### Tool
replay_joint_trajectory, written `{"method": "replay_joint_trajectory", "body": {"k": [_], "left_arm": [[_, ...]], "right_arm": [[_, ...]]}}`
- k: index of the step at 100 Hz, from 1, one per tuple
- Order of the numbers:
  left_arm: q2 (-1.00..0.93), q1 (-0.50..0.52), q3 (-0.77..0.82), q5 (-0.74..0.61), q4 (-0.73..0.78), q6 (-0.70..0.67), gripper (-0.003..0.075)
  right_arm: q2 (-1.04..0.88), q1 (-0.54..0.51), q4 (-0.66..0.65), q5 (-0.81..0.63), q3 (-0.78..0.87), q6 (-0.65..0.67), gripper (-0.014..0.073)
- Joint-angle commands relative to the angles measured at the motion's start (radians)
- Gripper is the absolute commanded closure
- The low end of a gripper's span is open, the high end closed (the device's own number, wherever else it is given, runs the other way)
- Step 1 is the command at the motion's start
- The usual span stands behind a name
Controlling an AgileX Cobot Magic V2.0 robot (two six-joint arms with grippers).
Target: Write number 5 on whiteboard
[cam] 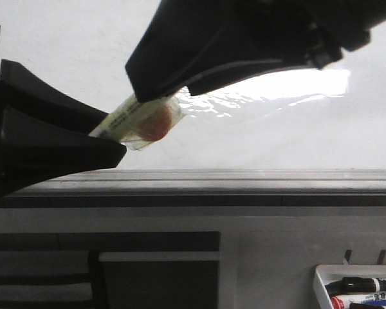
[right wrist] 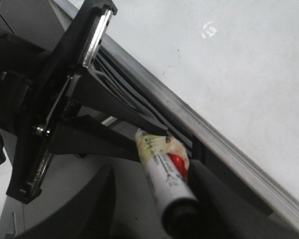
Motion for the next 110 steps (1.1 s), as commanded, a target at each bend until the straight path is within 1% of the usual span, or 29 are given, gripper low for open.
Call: {"method": "replay_joint_trajectory", "body": {"k": [1, 11, 16, 23, 28, 30, 36, 41, 43, 45, 48, 51, 52, 54, 55, 58, 63, 71, 83, 93, 98, 110], "left_arm": [[-0.011, -0.001, -0.022, -0.073, -0.028, -0.012, 0.0741], [-0.011, -0.001, -0.022, -0.073, -0.028, -0.012, 0.0741], [-0.011, -0.001, -0.022, -0.073, -0.028, -0.012, 0.0741], [-0.011, -0.001, -0.022, -0.080, -0.028, -0.012, 0.0741], [-0.011, -0.001, -0.022, -0.084, -0.028, -0.012, 0.0740], [-0.011, -0.001, -0.022, -0.084, -0.028, -0.012, 0.0739], [-0.011, -0.001, -0.022, -0.088, -0.032, -0.033, 0.0720], [-0.011, -0.001, -0.022, -0.093, -0.034, -0.040, 0.0666], [-0.011, -0.001, -0.022, -0.092, -0.034, -0.044, 0.0633], [-0.011, -0.001, -0.022, -0.095, -0.034, -0.049, 0.0580], [-0.011, -0.001, -0.022, -0.097, -0.034, -0.049, 0.0535], [-0.011, -0.001, -0.022, -0.097, -0.034, -0.049, 0.0454], [-0.011, -0.001, -0.022, -0.097, -0.034, -0.049, 0.0437], [-0.011, -0.001, -0.022, -0.097, -0.034, -0.049, 0.0374], [-0.011, -0.001, -0.022, -0.097, -0.037, -0.049, 0.0374], [-0.011, -0.001, -0.022, -0.097, -0.043, -0.052, 0.0307], [-0.012, -0.001, -0.022, -0.095, -0.061, -0.056, 0.0250], [-0.037, -0.001, -0.017, -0.087, -0.100, -0.056, 0.0249], [-0.117, 0.001, 0.002, -0.035, -0.164, -0.056, 0.0261], [-0.204, 0.002, 0.026, 0.036, -0.218, -0.056, 0.0280], [-0.250, 0.002, 0.032, 0.078, -0.263, -0.056, 0.0288], [-0.339, 0.007, 0.035, 0.163, -0.447, -0.053, 0.0321]], "right_arm": [[0.013, 0.002, 0.001, -0.074, -0.051, -0.013, 0.0298], [0.016, 0.002, 0.001, -0.078, -0.051, -0.013, 0.0307], [0.016, 0.002, 0.001, -0.078, -0.051, -0.013, 0.0348], [0.016, 0.002, 0.001, -0.066, -0.051, -0.013, 0.0479], [0.016, 0.002, 0.001, -0.056, -0.051, -0.013, 0.0622], [0.016, 0.002, 0.001, -0.055, -0.051, -0.013, 0.0657], [0.016, 0.002, 0.003, -0.058, -0.051, -0.011, 0.0655], [0.016, 0.002, -0.006, -0.063, -0.051, -0.012, 0.0656], [0.016, 0.002, -0.012, -0.064, -0.051, -0.012, 0.0656], [0.016, 0.002, -0.025, -0.064, -0.051, -0.012, 0.0656], [0.016, 0.002, -0.039, -0.064, -0.051, -0.012, 0.0656], [0.016, 0.002, -0.044, -0.064, -0.051, -0.012, 0.0656], [0.016, 0.002, -0.044, -0.064, -0.051, -0.012, 0.0656], [0.016, 0.002, -0.044, -0.062, -0.051, -0.012, 0.0656], [0.016, 0.002, -0.044, -0.062, -0.051, -0.012, 0.0656], [0.016, 0.002, -0.044, -0.059, -0.051, -0.012, 0.0656], [0.016, 0.000, -0.044, -0.053, -0.051, -0.012, 0.0656], [0.016, -0.015, -0.034, -0.045, -0.051, -0.011, 0.0656], [0.014, -0.060, -0.029, -0.021, -0.079, -0.004, 0.0656], [0.014, -0.108, -0.029, 0.011, -0.128, -0.004, 0.0656], [0.016, -0.138, -0.029, 0.016, -0.151, -0.004, 0.0656], [0.035, -0.194, -0.034, 0.016, -0.204, -0.004, 0.0656]]}}
